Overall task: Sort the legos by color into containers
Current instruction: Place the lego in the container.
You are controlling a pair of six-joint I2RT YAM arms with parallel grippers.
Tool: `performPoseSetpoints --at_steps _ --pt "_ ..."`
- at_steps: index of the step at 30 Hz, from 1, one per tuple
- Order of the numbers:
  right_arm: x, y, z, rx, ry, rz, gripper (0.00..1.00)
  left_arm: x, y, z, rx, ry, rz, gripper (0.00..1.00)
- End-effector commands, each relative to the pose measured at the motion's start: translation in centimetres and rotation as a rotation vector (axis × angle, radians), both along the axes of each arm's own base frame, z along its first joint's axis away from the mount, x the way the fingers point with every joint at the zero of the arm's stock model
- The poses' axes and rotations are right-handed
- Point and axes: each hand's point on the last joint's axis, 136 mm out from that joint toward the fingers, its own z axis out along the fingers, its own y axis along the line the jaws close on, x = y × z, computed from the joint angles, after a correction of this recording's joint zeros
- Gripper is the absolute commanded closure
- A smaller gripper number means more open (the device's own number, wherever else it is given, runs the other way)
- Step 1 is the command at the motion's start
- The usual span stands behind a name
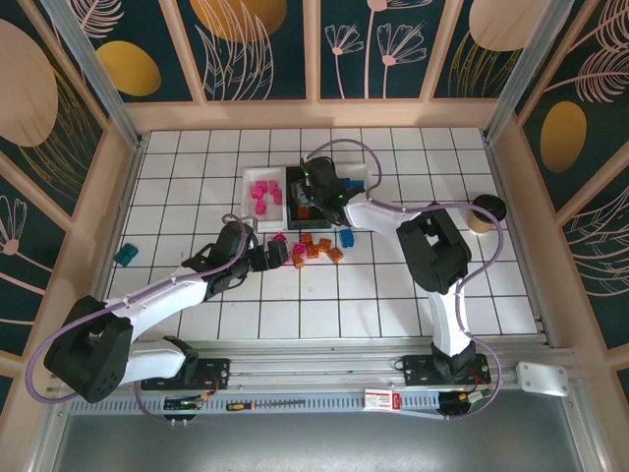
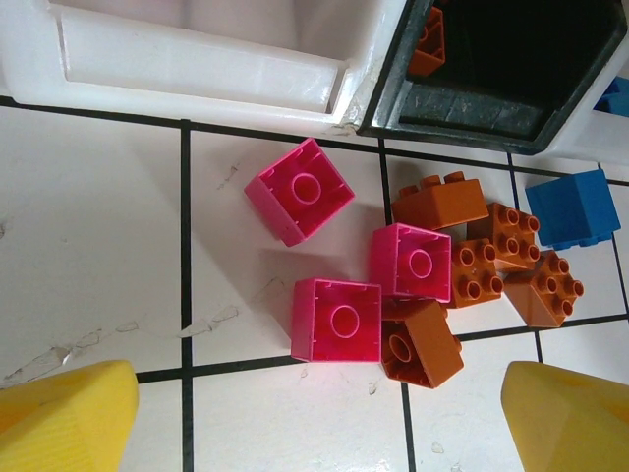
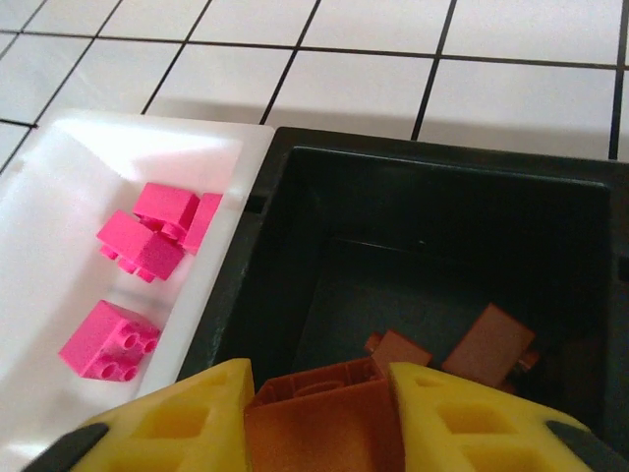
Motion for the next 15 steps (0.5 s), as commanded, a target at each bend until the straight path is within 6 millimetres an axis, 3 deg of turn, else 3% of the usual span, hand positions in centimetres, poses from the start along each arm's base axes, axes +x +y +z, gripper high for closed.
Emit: performPoseSetpoints --at_steps 1,3,8,11,15 --pt "1.0 0.1 0.9 0.037 0.003 -0.016 0.46 0.4 -0.5 0.8 -0.009 -0.014 -0.01 0.04" --pt "1.0 0.0 1.6 0.044 -0.01 -0.016 0.38 0.4 -0.4 0.7 -0.003 -0.014 -0.006 0.03" --pt "-1.0 -0.5 4.9 0.099 -0.056 0.003 0.35 0.5 -0.3 1.1 0.003 -0.023 0.002 0.01" --pt "-3.9 -0.5 5.8 0.11 -0.07 0.028 0.35 0.6 0.1 1.4 0.012 -0.034 0.015 0.01" --pt "-9.0 -0.4 5.2 0.104 -0.046 0.069 0.34 0.7 1.3 2.1 0.043 -0.059 0.065 0.01"
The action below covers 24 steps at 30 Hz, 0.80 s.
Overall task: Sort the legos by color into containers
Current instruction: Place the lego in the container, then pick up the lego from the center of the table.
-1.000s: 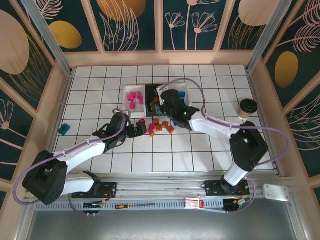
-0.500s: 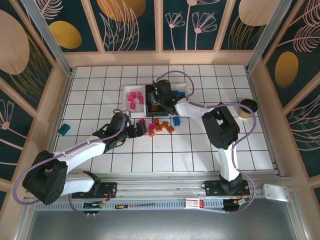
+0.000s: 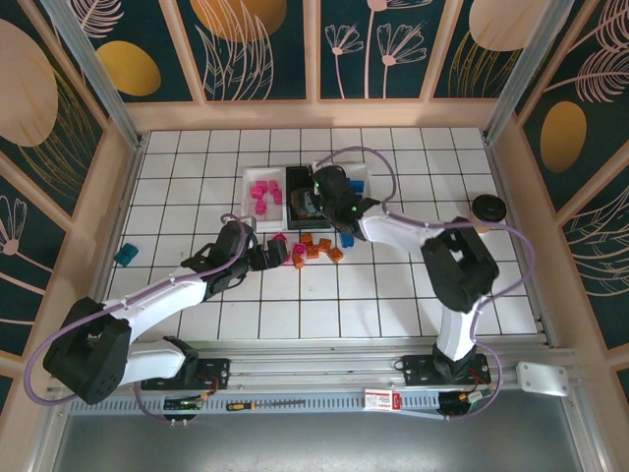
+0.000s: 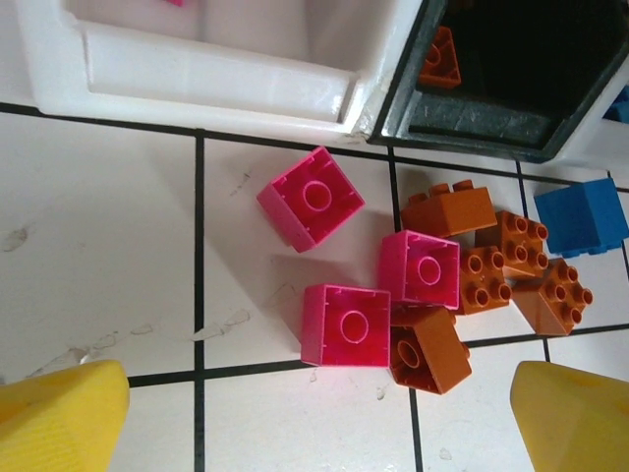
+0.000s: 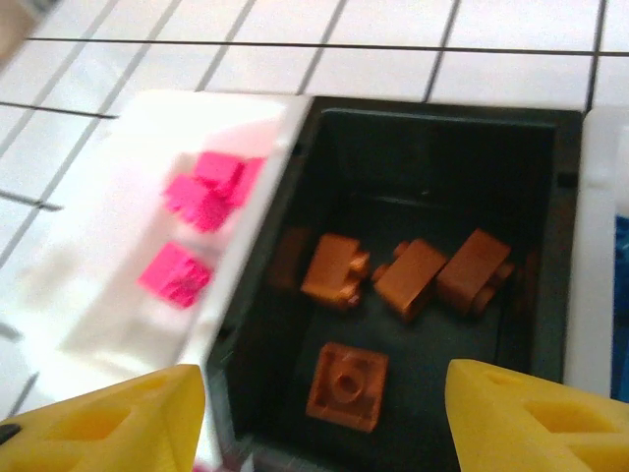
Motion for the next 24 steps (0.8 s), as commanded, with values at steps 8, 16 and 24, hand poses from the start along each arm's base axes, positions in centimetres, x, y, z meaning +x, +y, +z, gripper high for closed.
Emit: performPoseSetpoints --at_steps 8,16,24 --pt "-12.0 0.7 -2.6 0.063 0.07 0.067 0.34 0.4 2.1 2.8 0.029 -0.092 0.099 0.01" --pt "-13.9 2.4 -6.6 0.068 0.142 0.081 0.36 0.1 2.1 2.3 0.026 -0.075 0.099 0.01" --pt "-12.6 2.8 -8.6 -0.022 0.13 0.054 0.47 -0.3 2.3 2.2 0.026 -0.073 0.096 0.01"
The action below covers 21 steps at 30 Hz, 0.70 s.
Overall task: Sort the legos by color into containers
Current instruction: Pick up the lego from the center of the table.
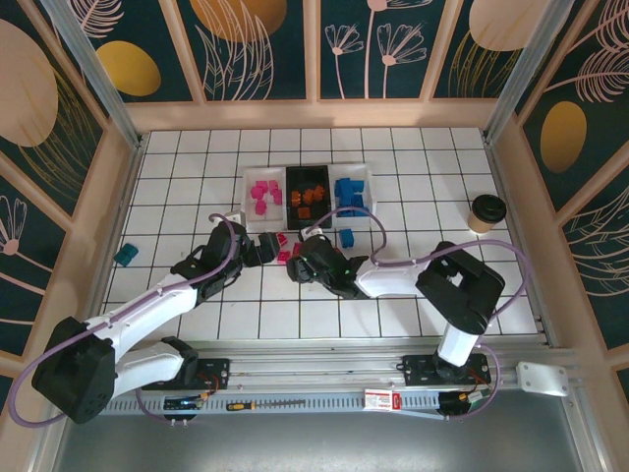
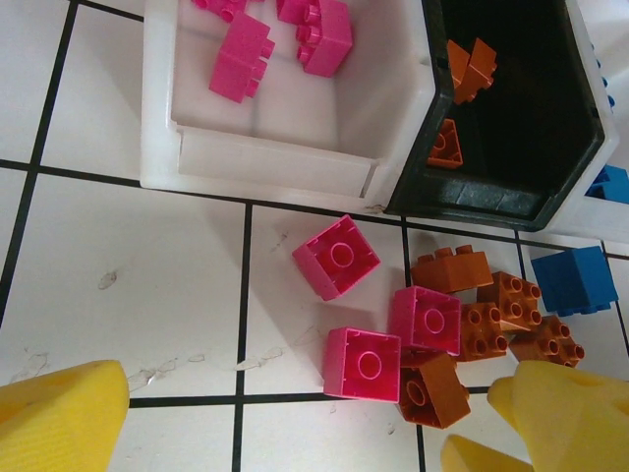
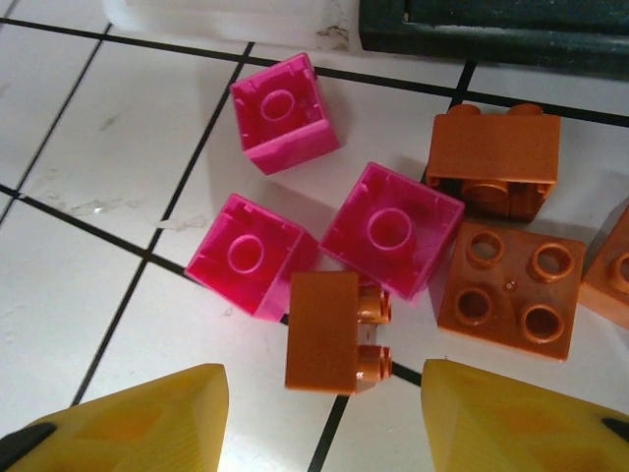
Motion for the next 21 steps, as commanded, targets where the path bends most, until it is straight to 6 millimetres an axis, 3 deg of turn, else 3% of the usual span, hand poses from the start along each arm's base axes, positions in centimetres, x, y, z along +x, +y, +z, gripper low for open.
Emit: performPoseSetpoints --at_steps 1,9,13,17,21 --pt "1.3 0.9 0.6 -0.002 -0.042 -0.034 0.48 -0.7 0.4 -0.5 0.009 0.018 0.01 0.01" --pt "1.9 1.0 -1.2 -0.046 -0.019 -0.036 0.58 -0.6 0.2 -0.7 0.014 0.025 -0.001 0.01" --pt "1.7 1.1 -1.2 -0.046 -0.015 -0.02 0.7 -0.6 0.2 -0.6 0.017 0.026 -0.004 0.01" --pt "1.1 0.9 0.3 -0.017 -0.023 0.003 0.78 -0.6 0.3 -0.5 0.028 0.024 -0.006 0.01" --pt "0.4 0.3 4.2 0.052 -0.067 0.024 0.8 -0.4 0.4 -0.2 0.037 0.014 -0.003 0.01"
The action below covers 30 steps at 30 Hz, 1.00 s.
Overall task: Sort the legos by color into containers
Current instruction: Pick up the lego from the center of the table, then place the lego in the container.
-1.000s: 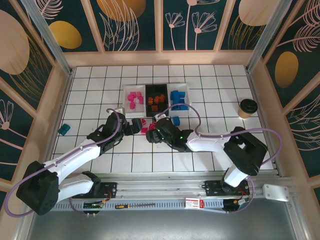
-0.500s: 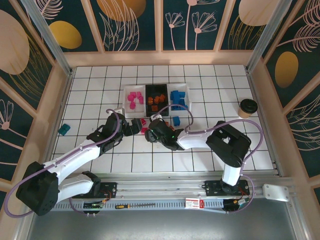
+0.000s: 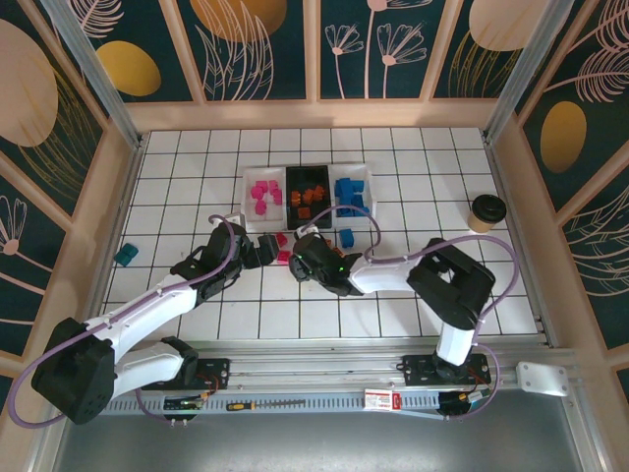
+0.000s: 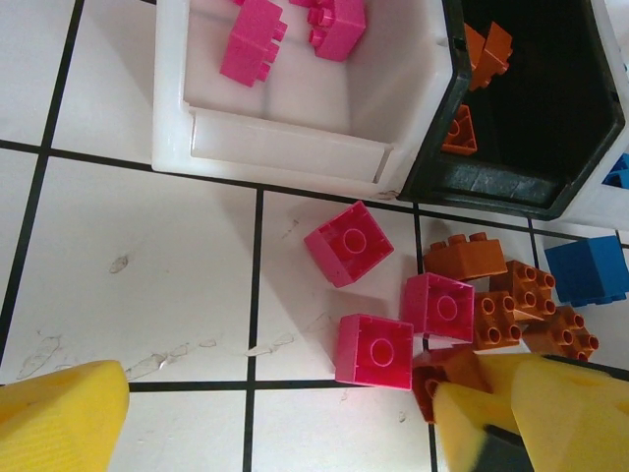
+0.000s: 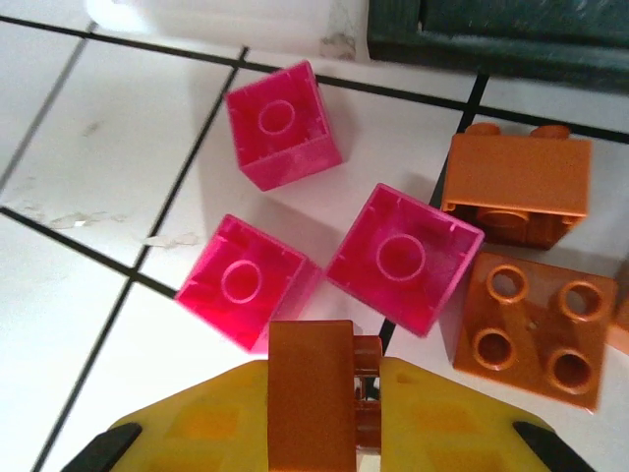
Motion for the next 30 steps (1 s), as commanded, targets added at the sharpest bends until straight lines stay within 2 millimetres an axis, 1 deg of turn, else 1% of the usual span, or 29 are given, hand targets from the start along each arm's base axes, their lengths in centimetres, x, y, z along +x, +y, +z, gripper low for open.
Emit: performPoseSetpoints --at_steps 1,3,5,7,9,11,13,15,17,18,21,23,25,28,29,30 --pt "-0.1 -0.5 5.2 0.078 -0.077 0.015 0.81 0.0 0.1 0.2 0.027 -0.006 -0.006 0.01" --pt "0.4 -0.9 7.7 0.109 -0.117 0.015 0.81 0.0 0.0 0.2 0.025 -0.005 -0.009 0.01" --pt "1.5 -1.5 9.7 0.138 -0.146 0.008 0.81 0.1 -0.1 0.0 0.02 -0.002 -0.011 0.01" --pt "3.5 -2.3 10.6 0.145 -0.16 -0.021 0.81 0.1 -0.7 -0.2 0.001 0.002 -0.032 0.01" --pt "5.7 -2.7 11.1 0.151 -0.169 -0.044 0.81 0.0 -1.1 -0.4 -0.019 0.007 -0.048 0.01" --pt "8.4 -3.1 11.0 0.136 -0.174 -0.075 0.81 0.0 -1.3 -0.6 -0.024 0.014 -0.052 0.01" --pt "11.2 -3.1 10.4 0.095 -0.179 -0.101 0.81 0.0 -1.5 -0.8 -0.02 0.021 -0.063 0.01" --pt "13.4 -2.5 9.5 0.065 -0.166 -0.101 0.81 0.0 -1.7 -0.9 -0.015 0.029 -0.079 0.01" --pt "15.3 -1.8 8.9 0.041 -0.156 -0.102 0.81 0.1 -1.9 -1.0 -0.008 0.036 -0.09 0.01" --pt "16.2 -1.5 8.3 0.024 -0.151 -0.107 0.81 0.1 -1.9 -1.1 -0.002 0.041 -0.091 0.01" --pt "18.2 -1.2 7.1 -0.014 -0.133 -0.138 0.81 0.2 -2.0 -1.5 0.007 0.055 -0.099 0.01" --pt "19.0 -1.4 6.6 -0.021 -0.122 -0.161 0.79 0.2 -2.1 -1.8 0.012 0.063 -0.102 0.01" --pt "19.5 -1.4 6.6 -0.014 -0.118 -0.174 0.75 0.2 -2.2 -2.0 0.014 0.07 -0.108 0.01" --pt "19.7 -1.4 7.3 0.008 -0.118 -0.181 0.53 0.3 -2.6 -2.3 0.016 0.078 -0.124 0.03" --pt "19.6 -1.3 7.7 0.017 -0.122 -0.178 0.48 0.3 -2.7 -2.4 0.017 0.081 -0.133 0.04" --pt "19.2 -1.3 8.1 0.031 -0.125 -0.171 0.45 0.4 -2.9 -2.4 0.017 0.082 -0.143 0.06"
